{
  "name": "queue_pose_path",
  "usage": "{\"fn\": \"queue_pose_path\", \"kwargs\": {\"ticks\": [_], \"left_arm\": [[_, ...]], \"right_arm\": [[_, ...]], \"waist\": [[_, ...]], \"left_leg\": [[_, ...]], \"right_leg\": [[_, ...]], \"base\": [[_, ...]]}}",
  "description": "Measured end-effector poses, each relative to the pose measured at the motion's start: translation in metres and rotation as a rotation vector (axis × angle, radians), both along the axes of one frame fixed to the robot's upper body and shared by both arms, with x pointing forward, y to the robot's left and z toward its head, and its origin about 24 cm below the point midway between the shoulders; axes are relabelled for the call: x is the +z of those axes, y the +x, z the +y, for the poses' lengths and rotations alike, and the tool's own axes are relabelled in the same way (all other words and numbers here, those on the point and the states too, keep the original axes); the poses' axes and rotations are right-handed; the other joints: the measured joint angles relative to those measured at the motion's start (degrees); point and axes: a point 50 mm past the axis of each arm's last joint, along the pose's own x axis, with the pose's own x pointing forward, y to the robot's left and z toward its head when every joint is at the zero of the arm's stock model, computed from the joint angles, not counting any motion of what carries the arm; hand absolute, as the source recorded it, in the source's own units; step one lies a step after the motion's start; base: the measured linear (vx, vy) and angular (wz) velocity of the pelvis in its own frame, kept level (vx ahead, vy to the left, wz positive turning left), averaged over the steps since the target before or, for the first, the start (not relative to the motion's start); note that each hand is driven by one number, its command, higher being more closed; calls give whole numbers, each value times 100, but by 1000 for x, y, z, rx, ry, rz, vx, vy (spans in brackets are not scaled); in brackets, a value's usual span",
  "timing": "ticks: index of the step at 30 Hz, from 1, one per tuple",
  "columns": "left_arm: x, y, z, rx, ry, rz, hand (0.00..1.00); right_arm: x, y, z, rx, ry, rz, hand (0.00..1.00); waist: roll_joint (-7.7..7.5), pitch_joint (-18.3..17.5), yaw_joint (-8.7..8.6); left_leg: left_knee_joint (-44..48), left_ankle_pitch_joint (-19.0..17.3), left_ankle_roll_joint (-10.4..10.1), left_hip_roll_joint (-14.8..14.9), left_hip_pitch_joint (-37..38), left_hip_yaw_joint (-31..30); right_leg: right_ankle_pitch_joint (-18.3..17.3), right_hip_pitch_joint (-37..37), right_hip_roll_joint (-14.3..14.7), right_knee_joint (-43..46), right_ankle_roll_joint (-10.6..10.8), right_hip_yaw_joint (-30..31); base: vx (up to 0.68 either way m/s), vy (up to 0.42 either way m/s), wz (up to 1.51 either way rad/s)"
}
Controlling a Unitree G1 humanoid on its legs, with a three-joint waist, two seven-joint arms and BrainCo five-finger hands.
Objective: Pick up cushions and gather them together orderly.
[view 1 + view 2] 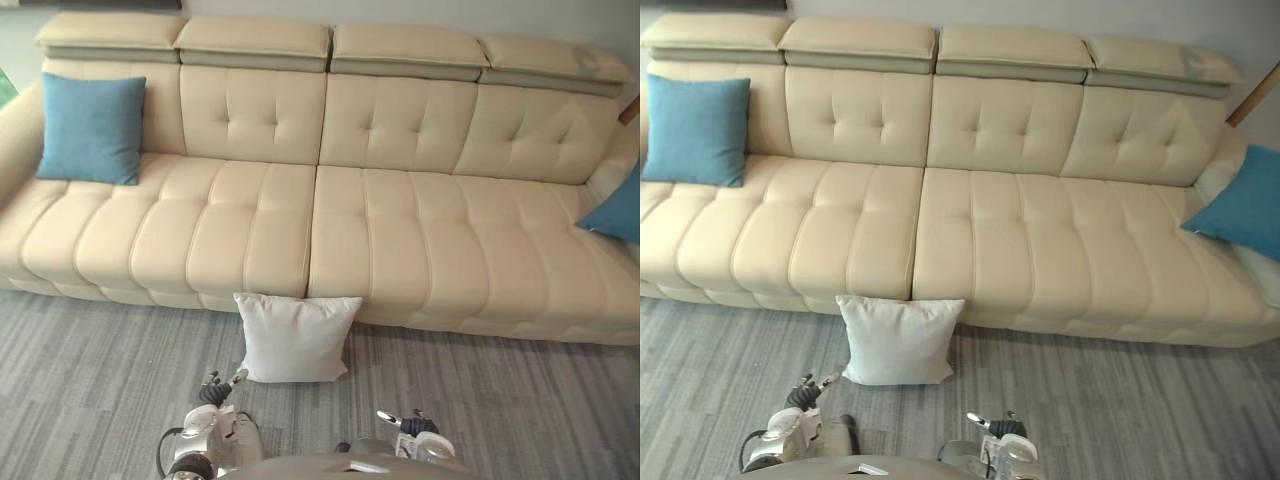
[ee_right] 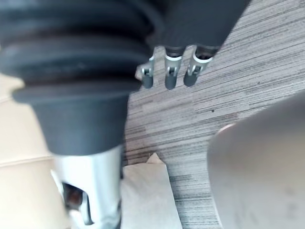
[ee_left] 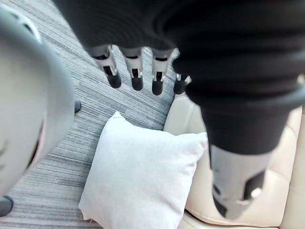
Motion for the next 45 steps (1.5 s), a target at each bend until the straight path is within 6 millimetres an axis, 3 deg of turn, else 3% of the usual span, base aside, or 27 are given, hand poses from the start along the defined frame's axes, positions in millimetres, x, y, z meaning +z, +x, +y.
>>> {"fn": "queue_pose_path", "kwargs": {"ticks": [2,4,5,6,9,12,18,22,26,28,33,37,41,44,45], "left_arm": [[-1,-3,1,18,-7,8,0],[-1,-4,2,20,-7,10,0],[-2,-4,1,27,-11,9,0],[-2,-5,0,30,-15,10,0],[-3,-6,-7,38,-34,13,0],[-3,-6,-7,37,-36,14,0],[-1,0,-5,35,-27,-4,0],[4,11,1,42,3,-29,0],[20,39,9,61,41,-121,0],[24,46,14,74,55,-148,0],[56,87,39,200,75,-303,0],[88,128,41,230,65,-434,0],[149,184,39,227,65,-666,0],[197,214,38,184,87,-817,0],[205,218,37,175,91,-839,0]], "right_arm": [[2,3,2,11,-3,-19,0],[2,2,2,14,-4,-20,0],[1,2,2,16,-4,-22,0],[1,1,0,16,-7,-15,0],[2,2,-8,3,-23,-15,0],[0,-1,-7,4,-19,1,0],[1,3,-4,9,-15,-8,0],[6,19,1,72,-33,-44,0],[27,65,10,143,-78,-178,0],[35,78,12,166,-92,-222,0],[72,131,7,181,-165,-387,0],[109,174,8,163,-206,-517,0],[173,226,7,162,-270,-702,0],[235,257,3,155,-334,-878,0],[244,260,1,148,-345,-899,0]], "waist": [[-12,0,-31],[-39,-10,-53],[-71,-32,-60],[-60,-87,-51],[119,-91,-72],[115,-87,-50],[90,-87,-41],[63,6,-28],[111,528,34],[134,709,54],[190,1183,28],[184,1487,-27],[196,1810,-61],[195,2088,-78],[200,2116,-78]], "left_leg": [[-37,-24,-10,-11,176,-33],[-30,-25,-38,-110,176,-89],[1,-27,-92,-209,122,-205],[22,-7,-139,-230,29,-273],[145,23,-189,-107,-163,-576],[268,-44,-278,55,-162,-734],[506,-215,-233,31,-413,-816],[790,-277,-166,-30,-920,-896],[1408,-340,-86,-15,-1874,-1003],[1593,-380,-89,-9,-2090,-1020],[2316,-400,-43,118,-3465,-1077],[2424,-266,10,163,-4251,-1050],[2693,-104,139,157,-5228,-1052],[2876,-49,153,164,-5838,-1088],[2905,-41,151,163,-5942,-1103]], "right_leg": [[-247,-247,28,364,-62,-19],[-31,-197,68,-189,-132,31],[-203,-90,41,-531,-150,119],[-462,13,23,-856,-33,146],[-437,-30,191,-907,-51,-60],[-462,149,322,-1004,-96,-210],[-506,115,294,-1050,-72,-297],[-554,-354,239,-793,-30,-301],[-684,-1350,179,-37,-42,-240],[-743,-1612,170,209,-50,-168],[-754,-3029,209,927,-111,-32],[-525,-3816,228,986,-128,38],[-401,-4843,212,1337,-85,125],[-388,-5473,206,1597,-93,139],[-385,-5572,206,1634,-96,134]], "base": [[-21,-62,13],[1,-118,27],[78,-138,35],[90,-138,29],[98,-138,20],[67,-69,11],[60,27,9],[-10,43,7],[-148,17,3],[-154,-4,-6],[-201,-4,-9],[-142,5,-10],[-74,-3,-1],[-45,-18,2],[-32,-23,7]]}}
